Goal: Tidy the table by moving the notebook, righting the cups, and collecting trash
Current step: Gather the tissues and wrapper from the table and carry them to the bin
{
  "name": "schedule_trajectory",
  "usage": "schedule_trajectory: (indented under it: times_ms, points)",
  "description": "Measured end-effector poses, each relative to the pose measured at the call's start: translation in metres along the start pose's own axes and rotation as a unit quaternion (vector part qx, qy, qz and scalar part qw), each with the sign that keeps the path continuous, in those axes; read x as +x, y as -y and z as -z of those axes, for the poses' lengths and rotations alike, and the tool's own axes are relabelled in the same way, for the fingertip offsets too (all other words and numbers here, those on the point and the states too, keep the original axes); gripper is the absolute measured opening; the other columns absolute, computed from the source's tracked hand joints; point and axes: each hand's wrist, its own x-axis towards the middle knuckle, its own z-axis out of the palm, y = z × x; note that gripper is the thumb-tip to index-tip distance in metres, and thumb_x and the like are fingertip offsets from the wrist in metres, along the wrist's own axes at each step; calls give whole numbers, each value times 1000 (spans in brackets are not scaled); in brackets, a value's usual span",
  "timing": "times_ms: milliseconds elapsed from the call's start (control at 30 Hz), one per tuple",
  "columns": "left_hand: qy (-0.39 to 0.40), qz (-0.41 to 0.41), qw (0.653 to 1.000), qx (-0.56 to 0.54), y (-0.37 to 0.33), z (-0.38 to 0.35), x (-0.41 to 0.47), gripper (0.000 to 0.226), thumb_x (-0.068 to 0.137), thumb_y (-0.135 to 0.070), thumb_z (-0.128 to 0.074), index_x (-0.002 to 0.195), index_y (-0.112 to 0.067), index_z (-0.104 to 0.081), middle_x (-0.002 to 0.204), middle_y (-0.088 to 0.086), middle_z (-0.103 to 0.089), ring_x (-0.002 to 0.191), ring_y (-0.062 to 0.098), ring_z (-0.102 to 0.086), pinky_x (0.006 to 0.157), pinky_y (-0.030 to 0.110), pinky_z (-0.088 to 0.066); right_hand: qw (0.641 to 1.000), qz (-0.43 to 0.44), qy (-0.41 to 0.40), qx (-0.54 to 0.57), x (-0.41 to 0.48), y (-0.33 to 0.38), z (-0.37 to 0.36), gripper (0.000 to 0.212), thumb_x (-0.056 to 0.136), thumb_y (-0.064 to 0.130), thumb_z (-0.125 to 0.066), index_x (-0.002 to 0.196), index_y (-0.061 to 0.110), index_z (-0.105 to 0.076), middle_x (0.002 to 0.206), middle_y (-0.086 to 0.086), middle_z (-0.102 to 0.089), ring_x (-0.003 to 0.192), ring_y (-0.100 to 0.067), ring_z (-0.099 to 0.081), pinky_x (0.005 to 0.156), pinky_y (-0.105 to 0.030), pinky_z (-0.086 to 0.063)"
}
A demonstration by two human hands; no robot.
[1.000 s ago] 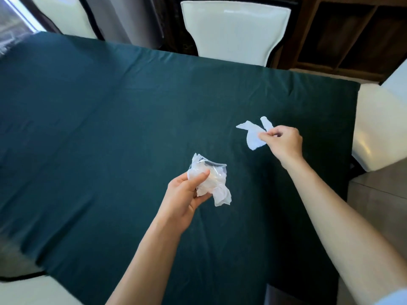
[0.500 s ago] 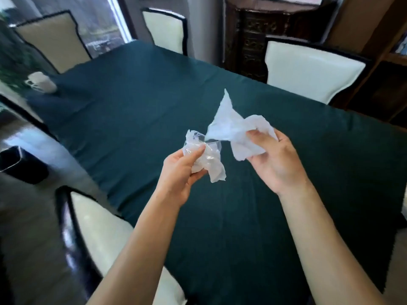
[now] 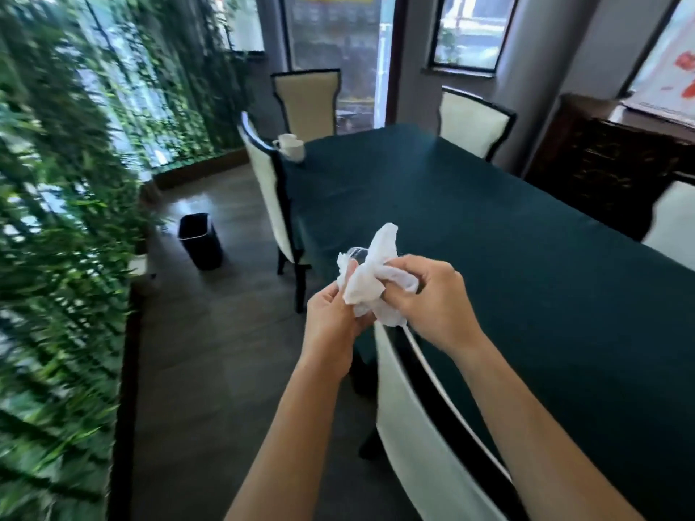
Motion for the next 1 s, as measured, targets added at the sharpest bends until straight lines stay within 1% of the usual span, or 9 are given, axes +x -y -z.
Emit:
schedule_trajectory:
  times_ms: [133, 200, 300, 400, 567, 667, 800, 900, 1000]
  points:
    - [-30, -8, 999, -35, -36, 84, -2, 49, 93, -50, -71, 106, -4, -82, 86, 9, -79, 79, 20, -75, 73, 32, -62, 997, 45, 25, -53, 20, 26, -85, 12, 82, 22, -84, 93, 28, -84, 103, 14, -62, 101, -3, -63, 83, -13, -50]
    - [-31, -18, 999, -26, -49, 118, -1, 44, 91, -45, -74, 109, -5, -82, 100, 13, -81, 90, 21, -77, 78, 32, -62, 996, 42, 47, -56, 33, 33, -120, 1, 83, 22, -82, 82, 22, -82, 104, 13, -60, 104, -8, -63, 83, -17, -51]
    - [-41, -32, 998, -26, -62, 158, 7, 34, 88, -33, -79, 110, -7, -82, 105, 13, -82, 92, 20, -79, 74, 27, -62, 995, 40, 75, -48, 55, 37, -162, 8, 83, 26, -82, 80, 19, -78, 105, 16, -60, 102, -1, -64, 77, -5, -48]
    - [-60, -39, 997, -27, -70, 194, 28, 34, 91, -28, -78, 116, -5, -79, 114, 19, -80, 99, 26, -78, 77, 30, -62, 992, 17, 127, -10, 83, 35, -202, 20, 80, 38, -85, 92, 33, -71, 106, 17, -62, 96, 7, -63, 71, -6, -51]
    - [-103, -42, 993, -41, -79, 247, 93, 38, 91, -33, -77, 121, -9, -78, 124, 17, -78, 114, 30, -75, 87, 34, -63, 967, -59, 213, 129, 142, 15, -259, 50, 87, 35, -82, 130, 33, -57, 115, 7, -72, 101, -7, -73, 79, -27, -61]
    - [-125, -44, 990, -48, -93, 270, 149, 43, 82, -37, -83, 116, -11, -81, 120, 15, -80, 108, 27, -78, 79, 30, -63, 941, -114, 260, 182, 194, 1, -291, 57, 95, 33, -75, 145, 20, -52, 127, -4, -71, 115, -17, -71, 94, -34, -60]
    - [-168, -38, 985, -8, -117, 295, 236, 35, 81, -36, -85, 112, -19, -83, 113, 10, -82, 98, 24, -79, 73, 30, -62, 919, -106, 292, 243, 277, -13, -330, 25, 100, 28, -67, 118, 13, -76, 107, -5, -81, 92, -10, -73, 75, -20, -54]
    - [-208, -35, 977, 11, -136, 316, 296, 34, 81, -37, -87, 110, -20, -82, 110, 17, -81, 92, 25, -72, 77, 39, -54, 924, -122, 271, 242, 342, -13, -360, 21, 99, 25, -69, 112, 12, -79, 102, -10, -81, 84, -9, -70, 72, -21, -52]
    - [-233, -38, 972, -4, -156, 341, 343, 40, 77, -37, -85, 112, -17, -81, 105, 13, -81, 87, 22, -72, 73, 34, -54, 916, -118, 298, 240, 399, -8, -393, 21, 96, 24, -73, 113, 13, -78, 104, -11, -81, 85, -17, -73, 75, -28, -54]
